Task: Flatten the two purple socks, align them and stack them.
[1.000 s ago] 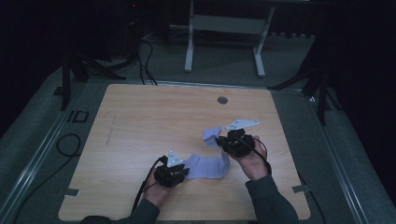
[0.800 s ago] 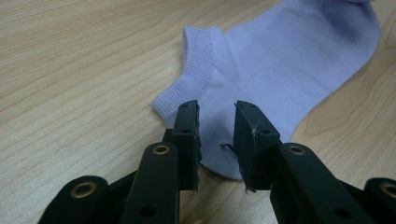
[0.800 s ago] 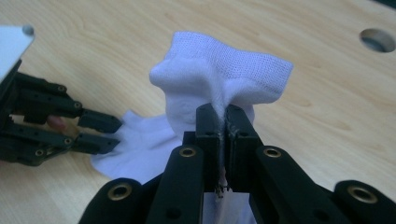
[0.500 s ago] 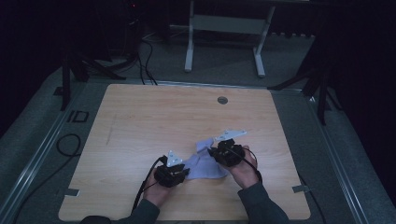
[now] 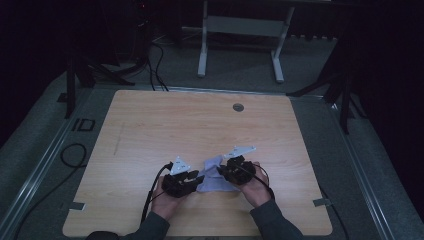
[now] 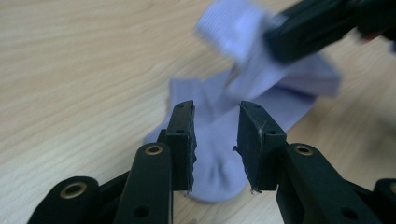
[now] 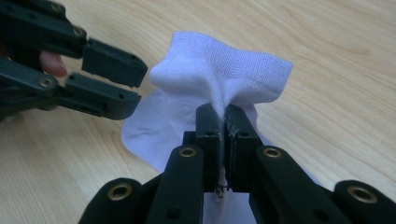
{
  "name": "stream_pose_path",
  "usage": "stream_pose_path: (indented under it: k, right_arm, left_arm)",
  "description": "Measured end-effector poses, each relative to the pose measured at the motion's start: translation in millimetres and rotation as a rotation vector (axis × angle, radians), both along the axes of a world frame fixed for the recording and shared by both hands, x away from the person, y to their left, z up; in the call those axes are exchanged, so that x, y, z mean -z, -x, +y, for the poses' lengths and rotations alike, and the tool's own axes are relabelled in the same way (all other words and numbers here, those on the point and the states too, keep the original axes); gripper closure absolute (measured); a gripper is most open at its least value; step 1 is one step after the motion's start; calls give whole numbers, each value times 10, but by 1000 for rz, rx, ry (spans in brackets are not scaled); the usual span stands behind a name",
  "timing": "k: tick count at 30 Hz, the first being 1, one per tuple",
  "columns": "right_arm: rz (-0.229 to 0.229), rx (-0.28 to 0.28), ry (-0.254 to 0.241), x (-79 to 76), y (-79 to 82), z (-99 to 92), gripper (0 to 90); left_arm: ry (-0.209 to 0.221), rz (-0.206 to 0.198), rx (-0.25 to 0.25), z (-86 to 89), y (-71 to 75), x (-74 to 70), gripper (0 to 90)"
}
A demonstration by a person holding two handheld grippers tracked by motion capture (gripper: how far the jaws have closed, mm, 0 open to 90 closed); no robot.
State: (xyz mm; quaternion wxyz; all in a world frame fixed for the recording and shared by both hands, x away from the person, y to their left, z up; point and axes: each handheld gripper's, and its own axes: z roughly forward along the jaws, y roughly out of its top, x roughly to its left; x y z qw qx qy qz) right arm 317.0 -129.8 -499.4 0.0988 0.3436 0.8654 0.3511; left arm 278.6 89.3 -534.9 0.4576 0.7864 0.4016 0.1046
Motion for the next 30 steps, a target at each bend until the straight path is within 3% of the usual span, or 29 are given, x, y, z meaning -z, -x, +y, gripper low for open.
stream_pose_path:
  k: [6, 11, 15, 20, 23, 25, 26, 30]
  right_arm:
    - [7, -18, 12, 48, 11, 61, 858]
    - [8, -34, 20, 88, 19, 95, 858]
    - [16, -39, 21, 120, 25, 98, 853]
    - [17, -45, -24, 89, 12, 48, 709]
    - [0, -17, -95, -12, -5, -75, 662]
    - [-15, 22, -111, -64, -24, -184, 657]
    - [-16, 39, -106, -73, -36, -240, 661]
    - [-22, 118, -10, 5, -67, -429, 677]
  left_arm:
    - [-14, -3, 10, -72, -36, -13, 678]
    - [-63, 15, 11, -118, -53, 26, 870]
    - [-72, 16, 10, -122, -46, 30, 892]
    - [-76, 17, 16, -115, -36, 25, 895]
    - [-81, 23, 14, -110, -34, 37, 895]
    - [-81, 27, 12, -103, -35, 45, 895]
    - [-83, 28, 13, -97, -34, 45, 895]
    - [-81, 32, 8, -88, -37, 46, 894]
